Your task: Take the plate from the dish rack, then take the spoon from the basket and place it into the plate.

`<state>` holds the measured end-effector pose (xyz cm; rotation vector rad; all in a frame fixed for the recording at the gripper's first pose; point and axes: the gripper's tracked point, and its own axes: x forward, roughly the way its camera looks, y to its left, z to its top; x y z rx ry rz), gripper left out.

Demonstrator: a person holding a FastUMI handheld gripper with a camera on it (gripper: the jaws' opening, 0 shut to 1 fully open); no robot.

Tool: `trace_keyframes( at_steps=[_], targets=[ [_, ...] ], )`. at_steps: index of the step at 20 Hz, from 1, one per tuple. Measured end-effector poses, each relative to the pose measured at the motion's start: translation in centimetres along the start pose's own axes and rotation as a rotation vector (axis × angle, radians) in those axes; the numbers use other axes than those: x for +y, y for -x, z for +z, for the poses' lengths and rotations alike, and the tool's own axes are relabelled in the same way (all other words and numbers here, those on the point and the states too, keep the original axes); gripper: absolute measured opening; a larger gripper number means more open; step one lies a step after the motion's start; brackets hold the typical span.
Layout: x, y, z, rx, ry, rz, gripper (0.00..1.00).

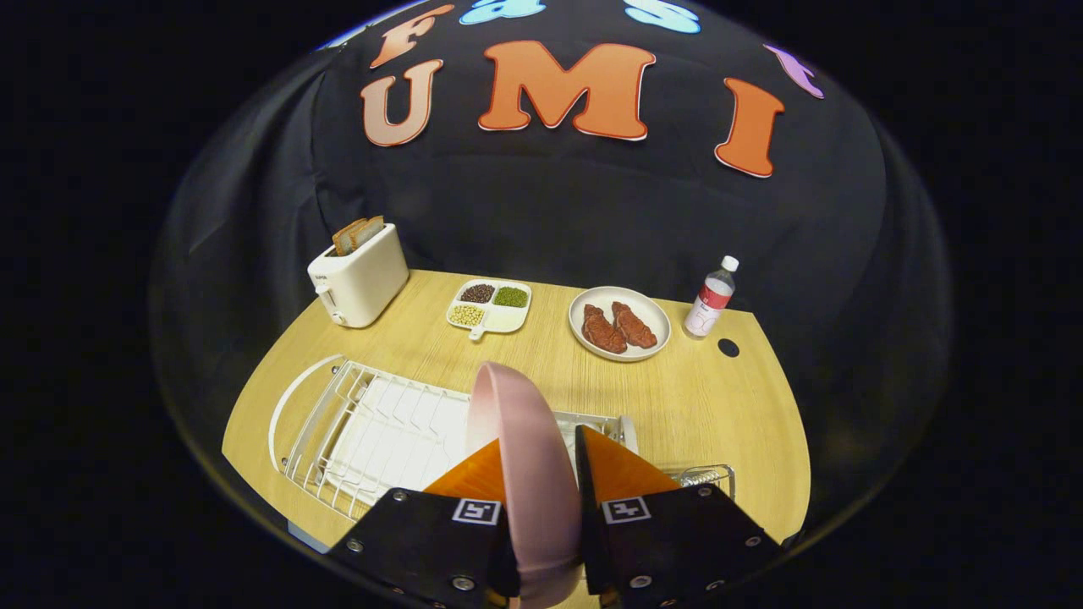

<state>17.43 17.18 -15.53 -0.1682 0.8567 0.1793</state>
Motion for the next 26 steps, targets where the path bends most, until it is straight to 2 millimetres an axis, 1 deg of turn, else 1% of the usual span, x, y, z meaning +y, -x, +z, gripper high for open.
trace_keyframes(
  at_steps=[3, 5, 7, 9, 11, 13, 18, 23, 26],
  targets=[
    [0.4, 0.7, -0.3, 0.013, -0.036, 0.023, 0.29],
    [-0.1, 0.6, -0.6, 0.019, -0.049, 0.018, 0.29],
    [-0.9, 0.5, -0.9, 0.015, -0.043, -0.01, 0.29],
    [-0.9, 0.7, -1.4, 0.021, -0.055, -0.001, 0.29],
    [-1.0, 1.2, -1.9, 0.028, -0.072, 0.021, 0.29],
    [-1.1, 2.1, -2.7, 0.02, -0.081, 0.042, 0.29],
    [-0.2, 5.3, -6.7, 0.033, -0.132, 0.154, 0.29],
    [-0.7, 8.1, -11.4, 0.033, -0.184, 0.216, 0.29],
    [-1.1, 9.3, -14.3, 0.038, -0.217, 0.247, 0.29]
  ],
)
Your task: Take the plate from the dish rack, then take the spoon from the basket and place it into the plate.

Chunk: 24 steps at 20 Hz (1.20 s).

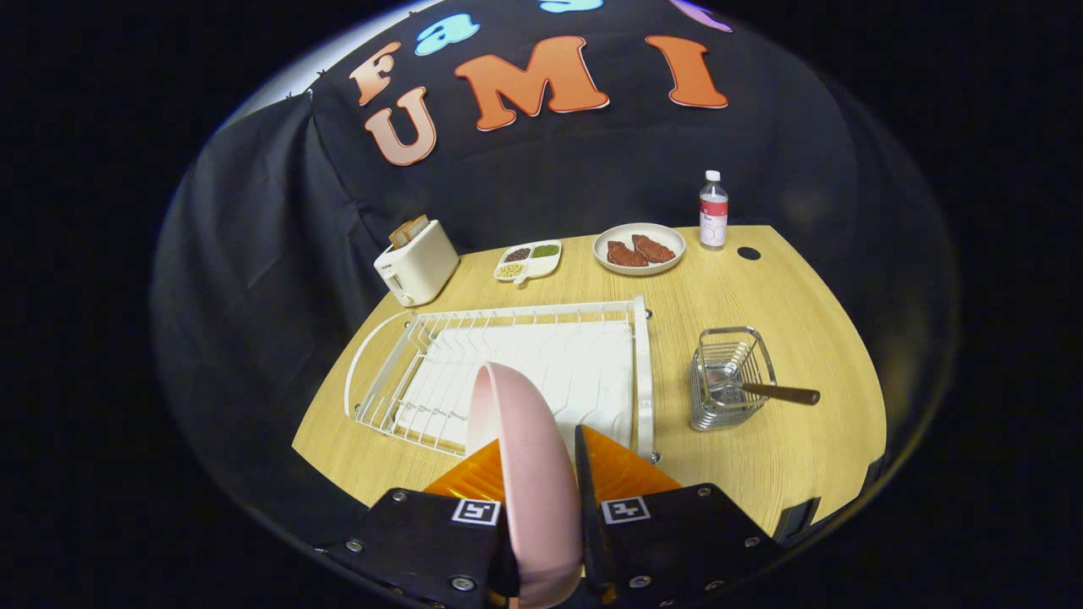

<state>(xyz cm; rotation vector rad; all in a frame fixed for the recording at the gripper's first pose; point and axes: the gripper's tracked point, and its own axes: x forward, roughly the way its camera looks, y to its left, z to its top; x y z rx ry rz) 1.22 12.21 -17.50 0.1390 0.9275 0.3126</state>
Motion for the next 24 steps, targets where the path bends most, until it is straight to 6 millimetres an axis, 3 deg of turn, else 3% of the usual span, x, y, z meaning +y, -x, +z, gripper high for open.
trace_keyframes(
  at_steps=[6, 12, 15, 19, 24],
  targets=[
    [-1.1, 0.9, -5.5, 0.011, -0.079, 0.057, 0.29],
    [-2.2, -2.0, -11.3, 0.091, -0.202, 0.099, 0.29],
    [-2.4, -3.1, -13.0, 0.118, -0.248, 0.127, 0.29],
    [-2.5, -4.2, -13.8, 0.116, -0.311, 0.159, 0.29],
    [-4.3, -5.6, -15.5, 0.122, -0.271, 0.098, 0.35]
  ],
)
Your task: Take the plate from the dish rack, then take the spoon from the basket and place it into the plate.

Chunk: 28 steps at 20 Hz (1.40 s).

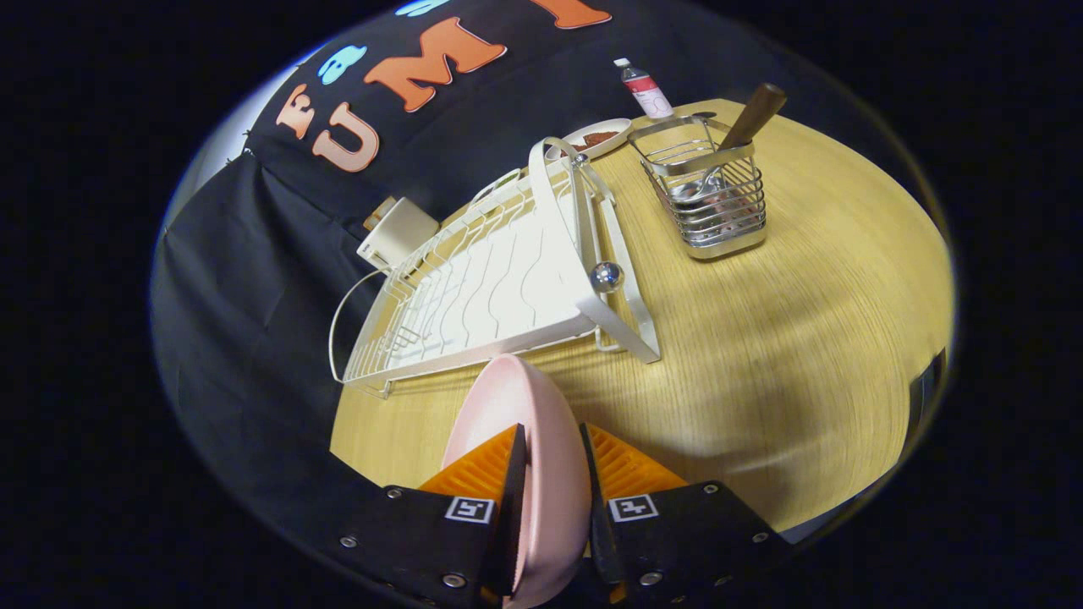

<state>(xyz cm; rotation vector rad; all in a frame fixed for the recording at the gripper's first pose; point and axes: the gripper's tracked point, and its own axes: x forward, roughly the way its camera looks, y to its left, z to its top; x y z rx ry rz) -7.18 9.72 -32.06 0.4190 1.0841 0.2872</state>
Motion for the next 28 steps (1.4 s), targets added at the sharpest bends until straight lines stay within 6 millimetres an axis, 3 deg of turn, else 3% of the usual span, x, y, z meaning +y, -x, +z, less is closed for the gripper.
trace_keyframes(
  at_steps=[2, 7, 10, 16, 22, 28],
  targets=[
    [0.0, -0.2, 0.0, 0.004, -0.027, 0.008, 0.44],
    [-0.3, -1.0, 0.4, -0.022, 0.0, -0.009, 0.48],
    [-1.7, -1.5, 1.4, -0.079, 0.067, -0.078, 0.54],
    [-2.5, 0.6, 3.6, -0.18, 0.14, -0.114, 0.55],
    [-5.7, 5.2, 9.7, -0.41, 0.188, -0.217, 0.75],
    [-8.9, 6.9, 15.7, -0.58, 0.123, -0.278, 0.85]
  ],
)
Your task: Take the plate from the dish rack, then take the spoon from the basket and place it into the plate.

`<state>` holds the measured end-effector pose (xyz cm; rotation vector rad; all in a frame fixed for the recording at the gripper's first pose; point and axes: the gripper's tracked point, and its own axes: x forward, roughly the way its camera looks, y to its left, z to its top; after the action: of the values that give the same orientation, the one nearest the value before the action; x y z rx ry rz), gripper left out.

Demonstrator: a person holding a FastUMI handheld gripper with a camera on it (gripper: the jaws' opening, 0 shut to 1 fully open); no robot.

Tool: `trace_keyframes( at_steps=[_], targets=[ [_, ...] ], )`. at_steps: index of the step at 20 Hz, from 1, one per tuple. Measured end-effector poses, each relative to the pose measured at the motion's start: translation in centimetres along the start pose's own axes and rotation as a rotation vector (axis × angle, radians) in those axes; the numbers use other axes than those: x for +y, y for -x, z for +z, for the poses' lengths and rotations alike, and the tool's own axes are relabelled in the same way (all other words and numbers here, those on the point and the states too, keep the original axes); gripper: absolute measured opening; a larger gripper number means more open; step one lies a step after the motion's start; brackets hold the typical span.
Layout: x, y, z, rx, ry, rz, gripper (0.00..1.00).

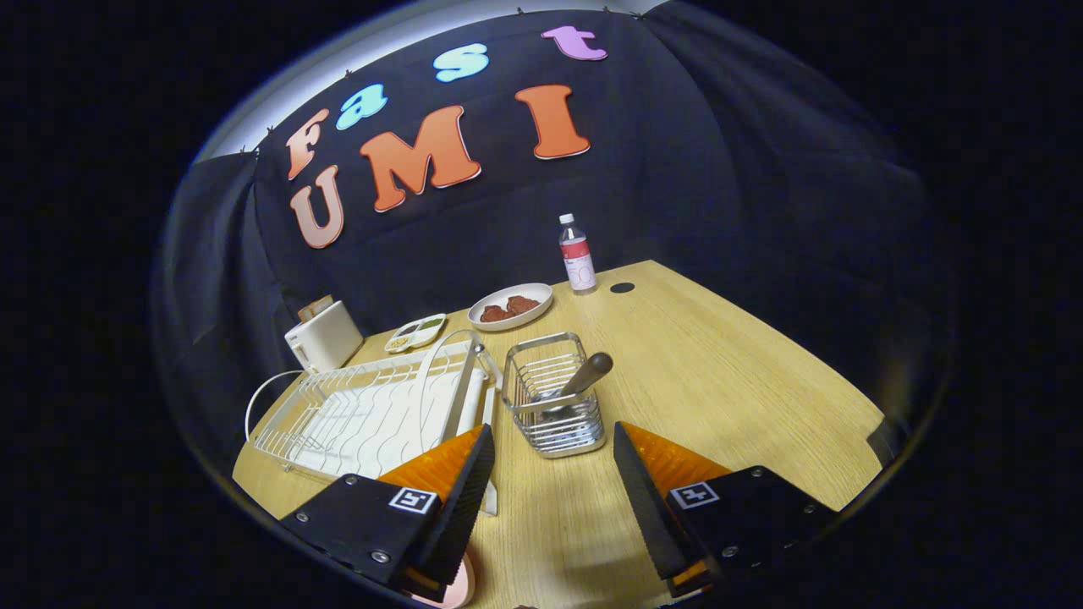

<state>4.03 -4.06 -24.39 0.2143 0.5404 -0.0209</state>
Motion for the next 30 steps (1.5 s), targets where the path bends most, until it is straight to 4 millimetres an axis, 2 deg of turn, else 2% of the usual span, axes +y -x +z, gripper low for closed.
trace_keyframes(
  at_steps=[2, 5, 9, 11, 12, 13, 14, 15, 16, 17, 18, 21, 26, 30],
  targets=[
    [-0.7, -0.9, 1.3, -0.048, 0.012, -0.019, 0.87],
    [-1.2, -2.5, 1.9, -0.07, 0.026, -0.039, 0.87],
    [-0.5, -3.1, 2.4, -0.097, 0.054, -0.004, 0.74],
    [-0.1, -3.2, 3.1, -0.131, 0.091, -0.001, 0.62],
    [-0.1, -3.4, 3.0, -0.129, 0.103, -0.006, 0.52],
    [-0.3, -3.8, 2.5, -0.107, 0.107, -0.02, 0.48],
    [-0.7, -4.0, 2.0, -0.086, 0.103, -0.034, 0.39],
    [-0.5, -4.2, 2.0, -0.075, 0.09, -0.027, 0.33],
    [0.4, -4.3, 2.4, -0.085, 0.058, 0.011, 0.23],
    [1.2, -4.0, 2.7, -0.089, 0.029, 0.035, 0.2],
    [1.1, -4.1, 2.9, -0.093, 0.025, 0.028, 0.14],
    [1.3, -4.4, 3.3, -0.085, 0.031, 0.022, 0.1],
    [2.6, -3.6, 6.5, -0.145, 0.024, 0.028, 0.09],
    [3.2, -2.1, 8.6, -0.191, 0.025, 0.035, 0.08]
  ],
)
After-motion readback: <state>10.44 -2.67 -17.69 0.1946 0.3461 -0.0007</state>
